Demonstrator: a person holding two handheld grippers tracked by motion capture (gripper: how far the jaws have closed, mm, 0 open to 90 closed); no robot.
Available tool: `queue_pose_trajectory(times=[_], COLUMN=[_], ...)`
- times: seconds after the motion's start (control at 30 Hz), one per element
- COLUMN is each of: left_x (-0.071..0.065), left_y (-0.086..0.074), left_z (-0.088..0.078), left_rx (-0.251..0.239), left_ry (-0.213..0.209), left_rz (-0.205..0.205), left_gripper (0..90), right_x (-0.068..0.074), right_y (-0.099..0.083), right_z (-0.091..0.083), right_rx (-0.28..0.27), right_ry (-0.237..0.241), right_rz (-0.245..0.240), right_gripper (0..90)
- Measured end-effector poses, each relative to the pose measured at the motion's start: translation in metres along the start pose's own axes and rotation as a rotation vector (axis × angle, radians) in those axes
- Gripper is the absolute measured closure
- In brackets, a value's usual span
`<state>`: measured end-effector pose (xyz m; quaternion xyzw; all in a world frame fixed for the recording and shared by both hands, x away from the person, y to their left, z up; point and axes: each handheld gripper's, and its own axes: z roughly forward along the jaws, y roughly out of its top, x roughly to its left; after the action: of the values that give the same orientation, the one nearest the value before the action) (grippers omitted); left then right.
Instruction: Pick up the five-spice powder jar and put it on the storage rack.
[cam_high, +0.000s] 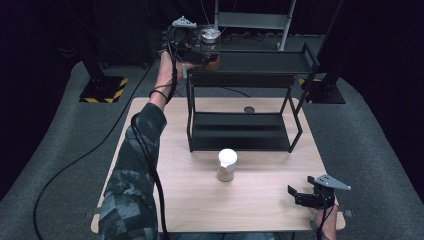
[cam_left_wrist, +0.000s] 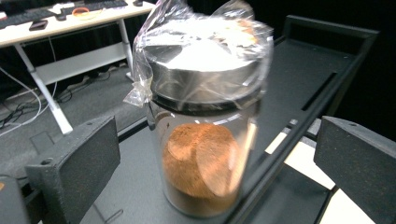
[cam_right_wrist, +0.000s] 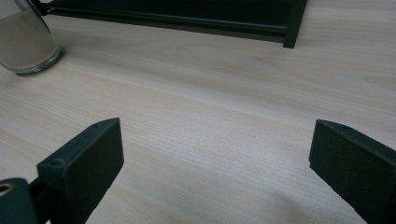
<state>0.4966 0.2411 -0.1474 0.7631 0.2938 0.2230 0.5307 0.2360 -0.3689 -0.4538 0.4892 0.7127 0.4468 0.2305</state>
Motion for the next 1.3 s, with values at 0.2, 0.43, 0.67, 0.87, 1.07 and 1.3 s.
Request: queue_pose_trajectory(times=[0.2,0.43,0.67,0.87,1.07,1.3], left_x=[-0.004,-0.009,-0.017,-0.035,-0.044,-0.052], left_y=[-0.015,-0.041,-0.073,-0.110,-0.147,-0.199], left_z=[-0.026,-0.053,-0.068,-0.076,-0.080,-0.089], left_rx=[-0.052,-0.087,-0.092,-0.082,-0.058,-0.052], left_ry=[-0.021,-0.045,-0.087,-0.103,-0.111,-0.105], left_rz=[0.041,0.082,0.110,0.148,0.135,0.081], left_gripper=[0.0,0.0,0.0,0.0,0.0,0.0], right_x=[0.001,0.002,0.003,0.005,0.004,0.004], right_y=[0.002,0.003,0.003,0.004,0.004,0.004], right_z=[0.001,0.001,0.002,0.002,0.002,0.002], right_rx=[0.013,0.015,0.019,0.021,0.020,0.023], right_ry=[-0.004,-0.010,-0.013,-0.019,-0.016,-0.017], right_rz=[0.002,-0.002,-0.006,-0.005,-0.004,-0.004], right_gripper=[2.3,2.3,2.3,2.3,2.2,2.2])
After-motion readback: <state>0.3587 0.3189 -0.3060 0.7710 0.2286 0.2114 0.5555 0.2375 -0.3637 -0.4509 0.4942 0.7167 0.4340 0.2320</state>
